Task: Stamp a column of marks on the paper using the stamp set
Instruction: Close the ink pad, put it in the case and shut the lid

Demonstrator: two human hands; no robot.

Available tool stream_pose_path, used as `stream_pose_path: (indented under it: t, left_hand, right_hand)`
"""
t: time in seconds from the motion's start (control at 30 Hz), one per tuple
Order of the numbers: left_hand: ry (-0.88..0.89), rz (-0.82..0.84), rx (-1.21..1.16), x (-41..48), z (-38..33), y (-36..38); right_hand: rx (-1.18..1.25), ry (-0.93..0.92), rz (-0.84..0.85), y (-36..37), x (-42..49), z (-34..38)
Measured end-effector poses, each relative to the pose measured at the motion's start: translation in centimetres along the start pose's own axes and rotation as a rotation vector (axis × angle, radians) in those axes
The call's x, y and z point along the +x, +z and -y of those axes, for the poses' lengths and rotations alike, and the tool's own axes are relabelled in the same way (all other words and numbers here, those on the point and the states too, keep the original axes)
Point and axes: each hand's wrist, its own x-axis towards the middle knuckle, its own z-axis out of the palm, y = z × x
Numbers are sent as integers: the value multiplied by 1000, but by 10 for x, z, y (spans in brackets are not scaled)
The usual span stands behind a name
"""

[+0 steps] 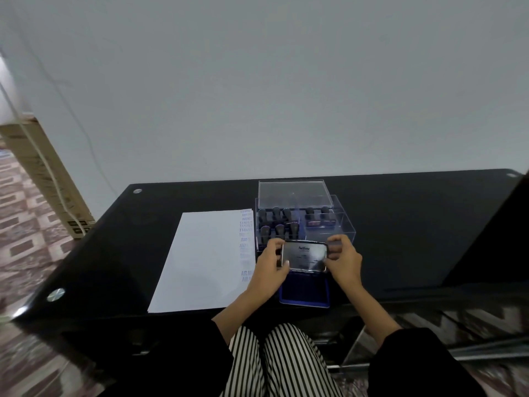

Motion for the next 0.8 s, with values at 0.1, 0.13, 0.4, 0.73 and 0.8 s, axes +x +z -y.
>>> stream_pose_path:
  t: [0.1,0.13,0.4,0.73,0.8]
  left_hand:
    - [27,-73,-39,-4,-6,-5]
    - [51,-89,-36,-6,-7,-6]
    - [240,32,74,-29,4,-11]
    - [296,201,415,-39,25,-8]
    - [268,243,429,-37,26,-8]
  right_hand:
    - [23,-90,-3,-5,-9,3]
    - [13,-123,-2,-5,-12,1]
    - [-142,-422,116,-11,-35,-33]
    - [-321,-431,430,-27,-42,-46]
    - [-320,-429,417,-24,-41,-50]
